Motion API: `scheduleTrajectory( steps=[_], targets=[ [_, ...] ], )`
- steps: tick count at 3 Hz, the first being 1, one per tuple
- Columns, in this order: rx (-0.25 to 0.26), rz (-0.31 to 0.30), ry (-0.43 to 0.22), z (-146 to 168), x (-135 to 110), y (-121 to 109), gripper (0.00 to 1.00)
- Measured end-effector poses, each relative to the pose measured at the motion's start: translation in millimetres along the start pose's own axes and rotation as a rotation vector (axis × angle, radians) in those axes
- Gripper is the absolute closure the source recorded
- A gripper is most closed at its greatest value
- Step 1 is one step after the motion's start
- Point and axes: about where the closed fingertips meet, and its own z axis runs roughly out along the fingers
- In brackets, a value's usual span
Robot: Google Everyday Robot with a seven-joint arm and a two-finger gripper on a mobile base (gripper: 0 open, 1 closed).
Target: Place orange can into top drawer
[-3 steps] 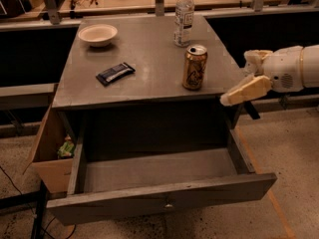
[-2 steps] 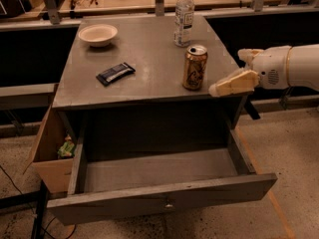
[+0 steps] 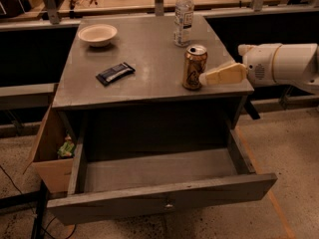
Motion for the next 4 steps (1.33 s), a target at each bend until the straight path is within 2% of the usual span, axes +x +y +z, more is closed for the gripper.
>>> scheduleTrajectory(
  steps=[1, 2, 3, 4],
  targets=[
    [0.045, 0.007, 0.016, 4, 9, 0, 0.00],
    [0.095, 0.001, 0.012, 22, 16, -7, 0.00],
    [0.121, 0.011, 0.010, 40, 19, -17, 0.00],
    [0.075, 0.024, -0.012, 73, 17, -22, 0.02]
  ],
)
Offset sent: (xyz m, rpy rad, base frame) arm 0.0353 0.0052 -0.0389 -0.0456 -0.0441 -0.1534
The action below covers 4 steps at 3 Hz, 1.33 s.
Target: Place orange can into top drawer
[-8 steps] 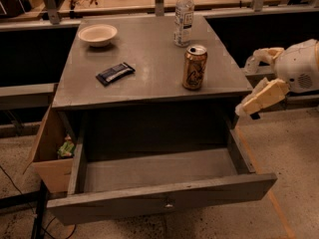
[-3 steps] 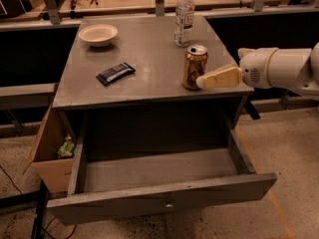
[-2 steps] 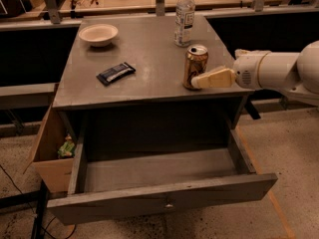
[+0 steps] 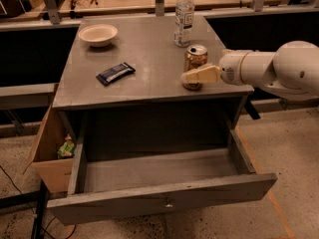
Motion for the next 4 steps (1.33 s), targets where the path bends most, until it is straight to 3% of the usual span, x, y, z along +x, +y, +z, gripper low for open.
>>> scheduleTrajectory(
  steps=[2, 3, 4],
  targets=[
    [-0.052, 0.017, -0.017, 28, -2, 2, 0.47],
    [-0.047, 0.024, -0.017, 18, -6, 3, 0.70],
    [-0.086, 0.005, -0.027, -1, -19, 17, 0.94]
  ],
)
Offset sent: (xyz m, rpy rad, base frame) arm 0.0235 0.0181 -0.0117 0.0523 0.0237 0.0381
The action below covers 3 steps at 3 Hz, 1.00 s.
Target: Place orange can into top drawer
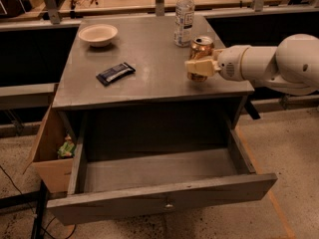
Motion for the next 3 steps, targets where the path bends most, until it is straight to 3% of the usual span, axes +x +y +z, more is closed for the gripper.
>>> scheduleTrajectory(
  steps=[1, 2, 3],
  targets=[
    [-0.083, 0.008, 0.025, -17, 8, 27, 1.00],
    [-0.233, -0.013, 0.028, -30, 31, 53, 1.00],
    [-0.301, -0.031, 0.044, -33, 39, 68, 1.00]
  ],
)
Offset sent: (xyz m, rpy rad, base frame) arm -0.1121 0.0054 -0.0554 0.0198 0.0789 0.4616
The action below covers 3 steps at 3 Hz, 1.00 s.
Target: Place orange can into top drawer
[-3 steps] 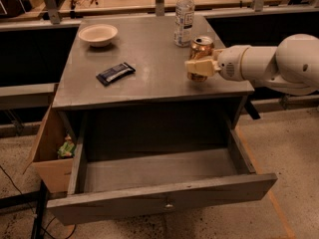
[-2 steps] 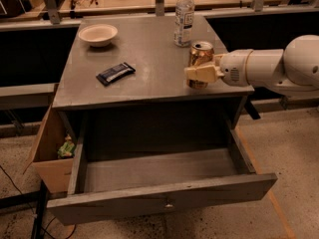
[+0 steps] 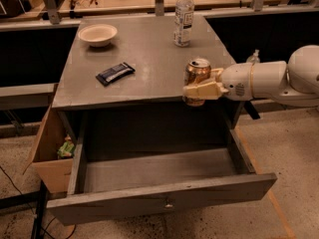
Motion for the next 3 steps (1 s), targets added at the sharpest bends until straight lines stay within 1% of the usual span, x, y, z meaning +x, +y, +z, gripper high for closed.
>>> scheduleTrajectory(
  steps=[1, 2, 3],
  targets=[
    [0.000, 0.001, 0.000, 0, 0, 0, 1.00],
    [-0.146, -0.037, -0.051, 10, 13, 55, 1.00],
    [-0.262, -0.071, -0.076, 16, 33, 96, 1.00]
  ],
)
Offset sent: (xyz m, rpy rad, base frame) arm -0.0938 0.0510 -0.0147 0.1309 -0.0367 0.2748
